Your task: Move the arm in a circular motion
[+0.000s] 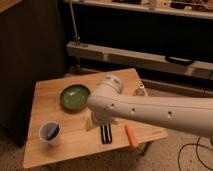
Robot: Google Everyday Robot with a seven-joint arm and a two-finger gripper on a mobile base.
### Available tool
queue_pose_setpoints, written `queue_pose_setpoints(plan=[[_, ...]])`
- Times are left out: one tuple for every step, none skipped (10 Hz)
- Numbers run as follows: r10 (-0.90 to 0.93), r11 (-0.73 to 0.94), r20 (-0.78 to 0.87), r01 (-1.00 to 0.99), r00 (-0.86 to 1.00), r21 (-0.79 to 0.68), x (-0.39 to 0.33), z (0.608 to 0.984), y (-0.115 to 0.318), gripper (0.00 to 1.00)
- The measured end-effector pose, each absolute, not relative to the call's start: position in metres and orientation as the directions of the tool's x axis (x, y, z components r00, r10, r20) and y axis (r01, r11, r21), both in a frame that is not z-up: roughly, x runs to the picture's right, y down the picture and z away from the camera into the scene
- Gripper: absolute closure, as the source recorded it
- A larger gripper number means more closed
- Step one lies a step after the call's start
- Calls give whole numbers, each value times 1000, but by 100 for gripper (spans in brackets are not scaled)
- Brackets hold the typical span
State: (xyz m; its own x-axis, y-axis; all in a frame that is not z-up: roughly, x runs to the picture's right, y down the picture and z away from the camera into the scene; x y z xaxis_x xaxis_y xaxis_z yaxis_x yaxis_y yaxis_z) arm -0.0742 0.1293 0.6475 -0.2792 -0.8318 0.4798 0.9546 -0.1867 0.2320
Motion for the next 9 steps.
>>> queue_pose_setpoints(plan=[[-837, -196, 466, 952, -288, 236, -91, 651, 118, 24], [-844, -198, 456, 954, -283, 224, -102, 658, 103, 24], [-853, -188, 451, 961, -262, 203, -107, 670, 85, 24], [-860, -174, 451, 968, -239, 182, -107, 681, 73, 24], [-865, -160, 451, 973, -218, 164, -104, 688, 64, 24], [-872, -138, 453, 981, -185, 135, -90, 696, 54, 24], [-876, -122, 455, 985, -163, 119, -79, 699, 51, 24], [-878, -108, 457, 989, -142, 101, -61, 701, 48, 24], [-879, -93, 461, 992, -121, 84, -42, 701, 48, 24]])
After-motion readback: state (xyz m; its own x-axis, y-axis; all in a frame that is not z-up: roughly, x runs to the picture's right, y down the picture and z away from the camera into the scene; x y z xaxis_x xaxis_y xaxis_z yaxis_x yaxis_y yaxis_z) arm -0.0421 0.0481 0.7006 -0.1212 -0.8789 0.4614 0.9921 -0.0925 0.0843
